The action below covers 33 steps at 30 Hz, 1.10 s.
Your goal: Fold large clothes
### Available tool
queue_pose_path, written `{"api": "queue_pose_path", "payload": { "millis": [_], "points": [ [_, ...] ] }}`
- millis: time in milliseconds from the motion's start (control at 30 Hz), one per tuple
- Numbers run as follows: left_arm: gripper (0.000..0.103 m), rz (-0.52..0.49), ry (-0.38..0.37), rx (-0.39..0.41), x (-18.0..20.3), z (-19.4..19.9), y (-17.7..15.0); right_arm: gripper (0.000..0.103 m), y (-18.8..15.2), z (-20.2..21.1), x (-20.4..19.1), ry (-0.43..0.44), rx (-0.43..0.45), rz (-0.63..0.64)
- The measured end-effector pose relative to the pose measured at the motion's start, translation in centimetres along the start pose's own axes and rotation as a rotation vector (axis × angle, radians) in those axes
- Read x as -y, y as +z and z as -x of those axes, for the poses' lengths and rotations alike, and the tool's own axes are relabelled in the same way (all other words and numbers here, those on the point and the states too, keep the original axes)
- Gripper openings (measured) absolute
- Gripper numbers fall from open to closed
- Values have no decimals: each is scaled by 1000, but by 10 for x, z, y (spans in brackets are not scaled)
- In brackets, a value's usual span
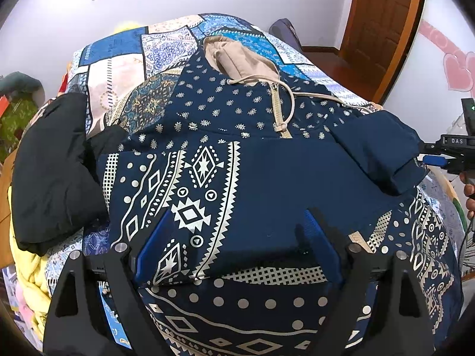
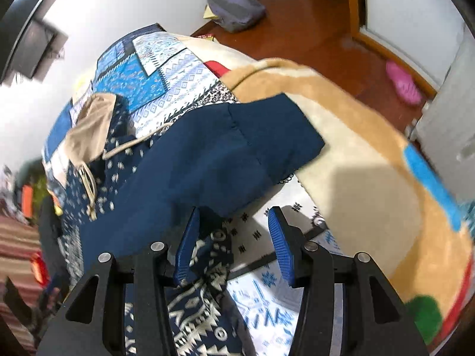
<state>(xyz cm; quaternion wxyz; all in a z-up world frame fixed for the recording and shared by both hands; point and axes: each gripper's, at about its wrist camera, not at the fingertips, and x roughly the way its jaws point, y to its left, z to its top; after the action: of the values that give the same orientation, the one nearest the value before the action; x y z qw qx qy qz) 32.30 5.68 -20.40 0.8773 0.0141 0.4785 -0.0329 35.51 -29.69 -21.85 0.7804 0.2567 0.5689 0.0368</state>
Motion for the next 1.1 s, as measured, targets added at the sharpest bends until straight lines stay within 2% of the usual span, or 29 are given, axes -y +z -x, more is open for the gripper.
{"api": "queue_pose_path", "payload": {
  "millis": [133,233,300,367,533,700,833,1000,1100],
  "points": [
    [88,12,2,-12,-2,-5,-1,44,10,-9,7,65,18,-77],
    [88,23,2,-22,-4,-9,-2,43,15,-14,7,70,47,-102],
    [88,28,3,-21,-5,-10,-2,24,19,-13,4,17,65,-95],
    [88,31,7,-17,-6,-8,-3,10,22,-11,-3,-21,82,-51],
    [88,31,18,3,-11,-1,-4,8,23,19,-33,-25,173,82],
    [88,49,14,35,-19,12,-3,8,21,64,-89,58,258,242],
    [88,67,12,75,-28,28,-4,7,9,90,-144,138,287,378],
    [88,95,19,130,-46,52,-8,7,-15,92,-214,230,252,522],
    [88,121,26,151,-61,63,-14,7,-35,76,-252,254,200,598]
  ]
}}
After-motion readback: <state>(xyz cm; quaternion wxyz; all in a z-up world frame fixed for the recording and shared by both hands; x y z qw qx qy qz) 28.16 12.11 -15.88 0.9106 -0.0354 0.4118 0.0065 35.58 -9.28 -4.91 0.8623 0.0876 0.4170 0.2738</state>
